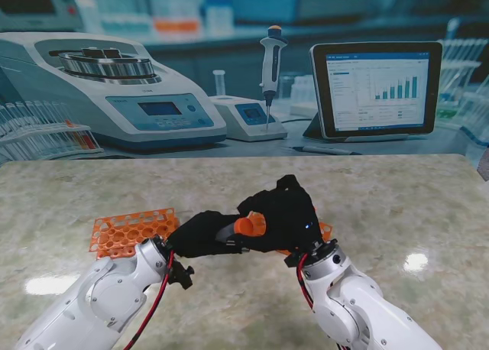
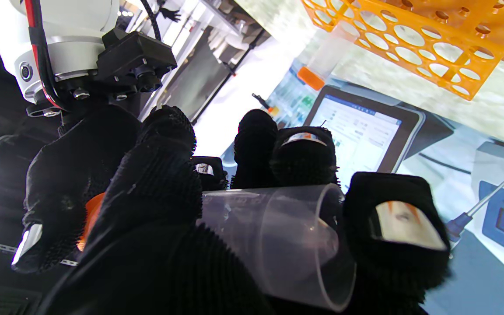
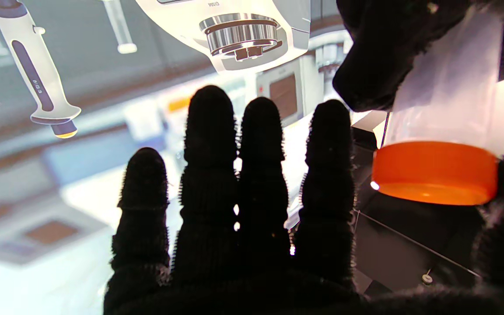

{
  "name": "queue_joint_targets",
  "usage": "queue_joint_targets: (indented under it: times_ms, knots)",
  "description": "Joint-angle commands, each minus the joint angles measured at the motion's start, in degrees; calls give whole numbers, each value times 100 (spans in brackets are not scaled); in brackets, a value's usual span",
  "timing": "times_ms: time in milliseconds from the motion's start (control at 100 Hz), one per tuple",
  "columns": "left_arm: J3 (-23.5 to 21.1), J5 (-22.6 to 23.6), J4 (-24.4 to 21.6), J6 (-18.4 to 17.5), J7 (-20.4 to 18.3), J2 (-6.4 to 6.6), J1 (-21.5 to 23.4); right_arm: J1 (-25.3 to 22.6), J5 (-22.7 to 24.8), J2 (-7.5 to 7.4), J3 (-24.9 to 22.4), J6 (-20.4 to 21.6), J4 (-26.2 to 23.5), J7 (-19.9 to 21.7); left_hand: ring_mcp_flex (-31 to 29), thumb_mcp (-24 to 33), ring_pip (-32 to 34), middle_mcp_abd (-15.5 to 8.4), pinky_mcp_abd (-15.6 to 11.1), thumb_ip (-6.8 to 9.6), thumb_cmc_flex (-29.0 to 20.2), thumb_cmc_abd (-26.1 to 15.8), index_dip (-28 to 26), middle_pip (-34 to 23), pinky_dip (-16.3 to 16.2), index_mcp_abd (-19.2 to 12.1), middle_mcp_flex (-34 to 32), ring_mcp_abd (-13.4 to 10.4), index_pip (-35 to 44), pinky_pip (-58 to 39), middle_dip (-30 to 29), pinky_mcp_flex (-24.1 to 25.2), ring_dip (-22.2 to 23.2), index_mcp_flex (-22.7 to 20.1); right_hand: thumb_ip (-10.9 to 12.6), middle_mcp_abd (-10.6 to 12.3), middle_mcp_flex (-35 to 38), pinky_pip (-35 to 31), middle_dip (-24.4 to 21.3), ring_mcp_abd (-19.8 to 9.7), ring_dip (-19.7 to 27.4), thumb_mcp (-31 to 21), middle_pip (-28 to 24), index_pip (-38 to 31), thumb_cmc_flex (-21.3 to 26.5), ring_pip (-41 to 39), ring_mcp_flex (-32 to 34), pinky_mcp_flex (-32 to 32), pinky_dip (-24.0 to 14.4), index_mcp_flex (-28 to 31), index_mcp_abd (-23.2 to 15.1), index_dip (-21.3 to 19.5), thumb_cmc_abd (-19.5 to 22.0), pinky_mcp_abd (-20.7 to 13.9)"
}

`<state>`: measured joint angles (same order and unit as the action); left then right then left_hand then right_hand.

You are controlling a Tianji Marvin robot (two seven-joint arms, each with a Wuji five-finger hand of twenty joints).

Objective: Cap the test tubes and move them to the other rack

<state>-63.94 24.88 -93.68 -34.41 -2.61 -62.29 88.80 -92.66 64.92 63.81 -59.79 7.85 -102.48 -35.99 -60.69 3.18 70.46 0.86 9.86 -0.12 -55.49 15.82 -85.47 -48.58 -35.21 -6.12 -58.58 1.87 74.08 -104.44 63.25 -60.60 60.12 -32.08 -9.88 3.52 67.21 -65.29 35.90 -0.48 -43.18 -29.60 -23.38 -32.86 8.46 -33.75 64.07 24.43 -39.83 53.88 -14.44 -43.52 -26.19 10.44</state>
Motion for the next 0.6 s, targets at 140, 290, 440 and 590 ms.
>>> queue_joint_targets:
  times_ms: [140, 290, 440, 590]
  knots:
    - [35, 12, -45, -5, -32, -9, 23, -117, 51, -29, -134, 75, -101, -5, -124, 145, 207, -168, -564, -61, -176, -188, -231, 18, -69, -483, -4, -132, 219, -915, -1, -157, 83, -182, 328, -170, -564, 176, -314, 113, 181, -609, 474, 699, 55, 527, -441, -171, 27, -810, 386, 484, 409, 84]
    - [26, 24, -44, -4, -12, -13, 27, -184, 121, -52, -170, 247, -142, -58, -124, 142, 207, -167, -562, -63, -171, -185, -232, 17, -69, -484, -6, -132, 220, -914, -1, -157, 83, -184, 330, -216, -788, 43, -476, 114, 224, -641, 651, 872, 74, 654, -526, 121, -25, -1090, 516, 684, 316, 22]
    - [39, 12, -36, 21, -23, -13, 12, -267, 191, -68, -176, 457, -186, -223, -124, 146, 207, -169, -556, -61, -176, -181, -231, 21, -65, -475, -2, -132, 221, -905, -2, -155, 83, -189, 334, -256, -771, -123, -550, 78, 216, -725, 642, 876, 417, 638, -407, 878, 19, -1159, 451, 798, 47, 10]
    - [36, 15, -37, 18, -16, -15, 8, -390, 308, -102, -207, 497, -298, -225, -122, 145, 206, -169, -543, -62, -172, -179, -230, 24, -61, -479, 0, -129, 219, -895, -4, -154, 82, -184, 398, -215, -661, -204, -581, 37, 183, -557, 544, 776, 1197, 577, -264, 1179, 163, -1184, 378, 919, -87, -61]
